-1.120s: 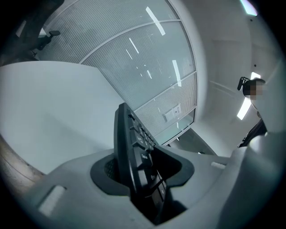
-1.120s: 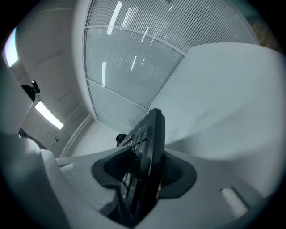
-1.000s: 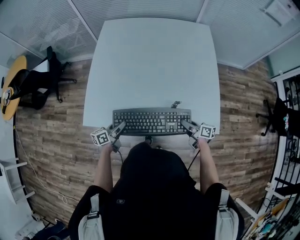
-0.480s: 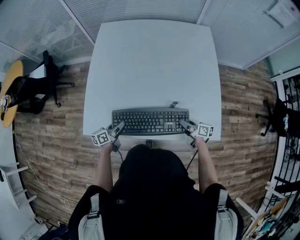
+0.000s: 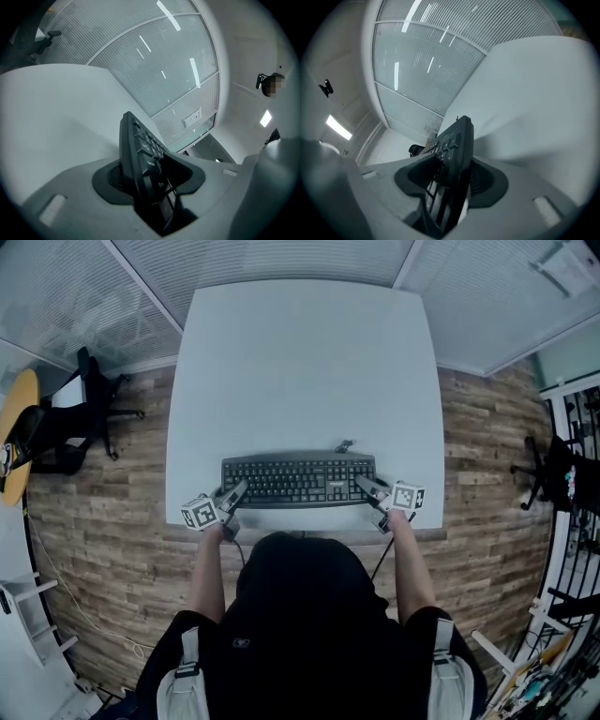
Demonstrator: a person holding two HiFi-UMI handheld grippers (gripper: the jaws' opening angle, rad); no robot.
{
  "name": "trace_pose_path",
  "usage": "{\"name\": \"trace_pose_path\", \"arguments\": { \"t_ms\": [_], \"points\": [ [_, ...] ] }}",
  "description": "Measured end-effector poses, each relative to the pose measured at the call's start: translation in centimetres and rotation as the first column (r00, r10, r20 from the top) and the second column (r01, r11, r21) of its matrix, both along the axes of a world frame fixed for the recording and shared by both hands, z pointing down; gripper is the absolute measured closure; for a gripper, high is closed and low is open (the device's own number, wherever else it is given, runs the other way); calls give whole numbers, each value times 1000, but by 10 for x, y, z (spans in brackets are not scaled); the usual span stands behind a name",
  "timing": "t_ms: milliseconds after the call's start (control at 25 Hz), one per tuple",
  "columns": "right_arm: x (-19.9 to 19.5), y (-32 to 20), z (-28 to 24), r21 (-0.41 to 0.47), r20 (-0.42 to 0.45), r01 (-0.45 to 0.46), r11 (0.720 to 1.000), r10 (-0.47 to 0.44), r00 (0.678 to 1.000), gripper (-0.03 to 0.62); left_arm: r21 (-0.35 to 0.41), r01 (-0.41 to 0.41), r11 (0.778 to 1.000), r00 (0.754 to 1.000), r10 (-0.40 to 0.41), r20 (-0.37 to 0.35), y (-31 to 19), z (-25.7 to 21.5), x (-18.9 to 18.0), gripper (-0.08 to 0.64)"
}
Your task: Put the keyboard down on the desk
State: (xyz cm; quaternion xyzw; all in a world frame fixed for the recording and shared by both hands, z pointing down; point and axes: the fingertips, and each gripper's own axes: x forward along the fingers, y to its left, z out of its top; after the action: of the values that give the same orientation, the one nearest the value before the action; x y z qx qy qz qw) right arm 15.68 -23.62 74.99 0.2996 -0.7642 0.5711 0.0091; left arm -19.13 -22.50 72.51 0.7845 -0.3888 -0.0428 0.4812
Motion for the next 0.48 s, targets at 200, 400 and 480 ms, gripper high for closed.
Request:
{"name": "trace_pose_path", "arguments": {
  "t_ms": [200, 400, 480],
  "points": [
    [-7, -21, 8, -4, -14, -12, 1000, 12, 1000, 397, -12, -1, 1000, 1000, 1, 9, -25, 9, -8, 362],
    [-8, -29, 21, -33, -47, -32, 999, 31, 998, 393, -50, 1, 999, 1000, 0, 19, -33, 30, -12, 353],
    [-10, -29, 24, -31, -57, -29, 999, 28, 998, 391, -59, -3, 998, 1000, 4, 18, -34, 35, -14, 350]
  ]
}}
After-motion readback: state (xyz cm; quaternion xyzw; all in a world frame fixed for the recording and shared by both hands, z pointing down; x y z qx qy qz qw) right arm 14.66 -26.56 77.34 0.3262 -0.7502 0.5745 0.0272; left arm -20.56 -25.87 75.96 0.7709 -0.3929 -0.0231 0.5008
